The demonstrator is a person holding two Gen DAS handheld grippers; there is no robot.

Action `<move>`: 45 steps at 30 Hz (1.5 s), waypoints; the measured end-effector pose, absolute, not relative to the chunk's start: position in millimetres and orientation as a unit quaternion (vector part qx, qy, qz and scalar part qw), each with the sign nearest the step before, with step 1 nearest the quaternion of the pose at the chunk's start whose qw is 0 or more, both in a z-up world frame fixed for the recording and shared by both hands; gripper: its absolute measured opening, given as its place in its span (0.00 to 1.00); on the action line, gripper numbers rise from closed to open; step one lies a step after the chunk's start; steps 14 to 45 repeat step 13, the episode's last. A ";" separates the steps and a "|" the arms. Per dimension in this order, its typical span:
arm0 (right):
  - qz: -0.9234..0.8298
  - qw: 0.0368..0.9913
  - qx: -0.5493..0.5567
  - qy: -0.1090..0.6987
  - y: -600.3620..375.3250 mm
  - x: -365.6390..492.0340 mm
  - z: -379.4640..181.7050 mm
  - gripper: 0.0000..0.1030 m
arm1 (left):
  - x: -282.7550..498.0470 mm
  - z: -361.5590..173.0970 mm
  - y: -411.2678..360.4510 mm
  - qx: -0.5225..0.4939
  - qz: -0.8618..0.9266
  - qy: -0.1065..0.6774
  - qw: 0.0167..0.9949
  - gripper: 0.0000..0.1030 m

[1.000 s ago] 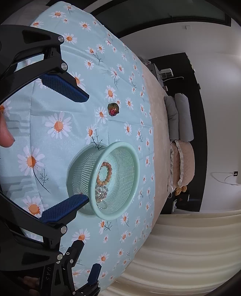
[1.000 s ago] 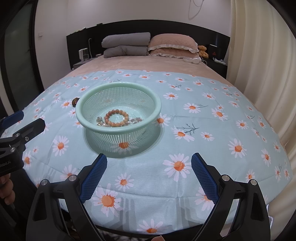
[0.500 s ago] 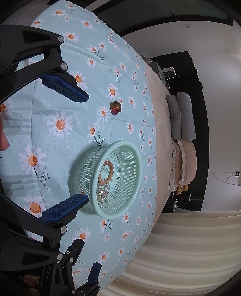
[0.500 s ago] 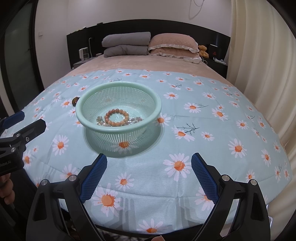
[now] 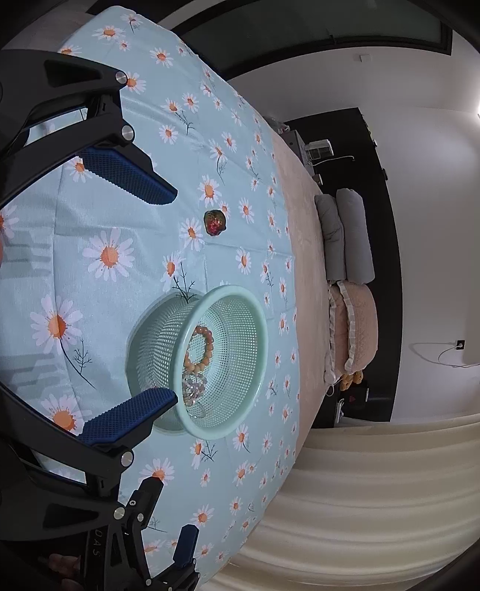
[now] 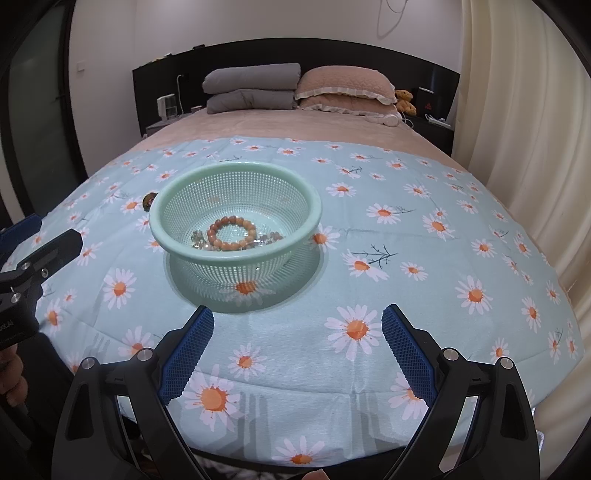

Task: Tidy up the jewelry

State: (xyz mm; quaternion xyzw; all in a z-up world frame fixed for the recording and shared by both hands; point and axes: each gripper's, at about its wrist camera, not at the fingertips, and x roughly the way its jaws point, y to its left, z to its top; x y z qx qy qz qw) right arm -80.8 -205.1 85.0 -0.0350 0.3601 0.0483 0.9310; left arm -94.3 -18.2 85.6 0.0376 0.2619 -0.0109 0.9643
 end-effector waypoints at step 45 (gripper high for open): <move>0.050 0.930 -0.035 0.363 -205.5 -80.2 82.5 0.86 | -90.5 80.6 -13.5 0.023 -0.025 0.278 0.960 0.95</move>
